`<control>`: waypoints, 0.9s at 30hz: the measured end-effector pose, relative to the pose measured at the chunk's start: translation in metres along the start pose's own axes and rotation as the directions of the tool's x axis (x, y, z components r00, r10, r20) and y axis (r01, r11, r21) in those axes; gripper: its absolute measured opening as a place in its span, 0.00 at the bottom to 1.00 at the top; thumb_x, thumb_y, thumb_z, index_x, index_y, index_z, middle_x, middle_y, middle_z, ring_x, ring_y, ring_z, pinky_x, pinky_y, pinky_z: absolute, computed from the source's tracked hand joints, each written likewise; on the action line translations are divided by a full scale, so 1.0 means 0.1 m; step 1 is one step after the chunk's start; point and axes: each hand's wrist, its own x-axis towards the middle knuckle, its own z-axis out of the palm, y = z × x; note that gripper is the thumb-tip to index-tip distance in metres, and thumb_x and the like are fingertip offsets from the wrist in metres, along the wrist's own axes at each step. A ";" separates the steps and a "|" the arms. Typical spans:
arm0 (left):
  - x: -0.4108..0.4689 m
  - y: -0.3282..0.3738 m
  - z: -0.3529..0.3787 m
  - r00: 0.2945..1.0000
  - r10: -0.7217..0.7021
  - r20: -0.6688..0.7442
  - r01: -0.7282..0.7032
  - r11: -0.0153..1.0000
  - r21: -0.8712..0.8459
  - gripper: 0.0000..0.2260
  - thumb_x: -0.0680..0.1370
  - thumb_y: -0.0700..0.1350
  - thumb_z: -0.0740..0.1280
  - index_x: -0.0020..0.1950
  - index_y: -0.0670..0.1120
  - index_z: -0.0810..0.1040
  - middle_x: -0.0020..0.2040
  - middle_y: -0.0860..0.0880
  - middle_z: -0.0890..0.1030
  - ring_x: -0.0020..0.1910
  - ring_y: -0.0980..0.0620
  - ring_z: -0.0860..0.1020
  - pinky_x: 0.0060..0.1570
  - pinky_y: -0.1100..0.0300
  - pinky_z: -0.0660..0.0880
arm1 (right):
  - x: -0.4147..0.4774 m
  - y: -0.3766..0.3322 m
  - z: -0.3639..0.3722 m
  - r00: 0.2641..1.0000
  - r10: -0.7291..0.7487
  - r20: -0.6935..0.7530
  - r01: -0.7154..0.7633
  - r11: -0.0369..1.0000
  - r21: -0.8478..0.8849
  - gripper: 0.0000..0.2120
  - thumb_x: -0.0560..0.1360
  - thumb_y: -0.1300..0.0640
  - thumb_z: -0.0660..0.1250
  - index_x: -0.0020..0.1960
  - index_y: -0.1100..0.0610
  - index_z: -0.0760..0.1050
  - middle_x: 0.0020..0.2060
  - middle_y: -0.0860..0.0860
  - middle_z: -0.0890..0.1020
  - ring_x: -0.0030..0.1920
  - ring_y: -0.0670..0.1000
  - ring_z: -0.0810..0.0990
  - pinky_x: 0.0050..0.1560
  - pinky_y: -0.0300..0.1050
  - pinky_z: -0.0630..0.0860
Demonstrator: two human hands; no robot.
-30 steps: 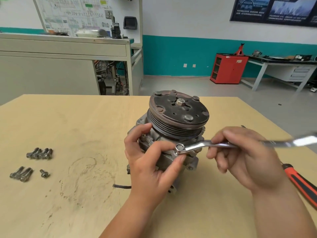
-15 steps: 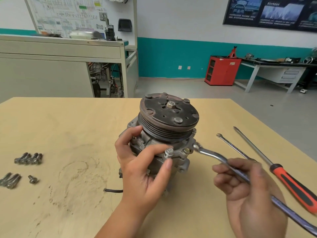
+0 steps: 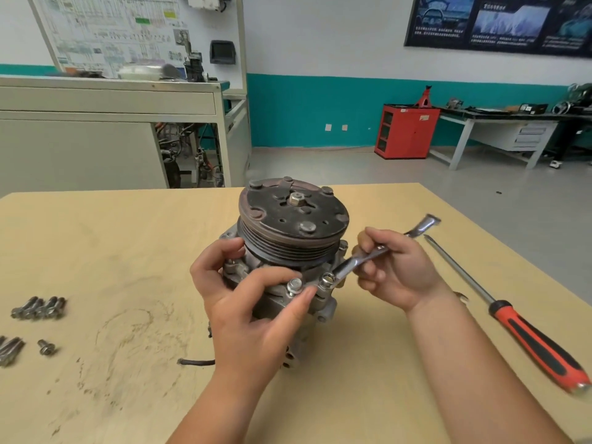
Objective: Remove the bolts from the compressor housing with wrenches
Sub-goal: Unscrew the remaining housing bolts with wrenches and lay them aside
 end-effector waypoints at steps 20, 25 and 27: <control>0.23 -0.45 -0.43 0.971 -0.025 0.238 0.101 0.945 -0.310 0.07 0.72 0.57 0.72 0.45 0.55 0.83 0.63 0.48 0.68 0.68 0.39 0.67 0.68 0.42 0.66 | -0.73 0.57 0.86 0.822 -0.550 -0.150 0.436 0.777 -0.454 0.14 0.63 0.38 0.68 0.36 0.48 0.81 0.32 0.52 0.85 0.20 0.50 0.78 0.25 0.28 0.67; 0.21 -0.42 -0.42 0.967 -0.082 0.241 0.167 0.919 -0.357 0.06 0.68 0.48 0.73 0.43 0.58 0.83 0.64 0.54 0.70 0.69 0.49 0.68 0.65 0.61 0.66 | -0.69 0.46 0.76 0.866 -0.476 -0.150 0.379 0.823 -0.424 0.11 0.69 0.51 0.61 0.33 0.50 0.81 0.30 0.56 0.84 0.18 0.51 0.75 0.20 0.32 0.60; 0.19 -0.41 -0.40 0.971 -0.108 0.215 0.184 0.907 -0.378 0.06 0.67 0.48 0.73 0.42 0.58 0.83 0.63 0.56 0.71 0.69 0.53 0.68 0.63 0.65 0.66 | -0.63 0.44 0.70 0.891 -0.430 -0.145 0.352 0.856 -0.378 0.11 0.70 0.53 0.62 0.32 0.51 0.81 0.29 0.59 0.83 0.18 0.51 0.74 0.19 0.31 0.60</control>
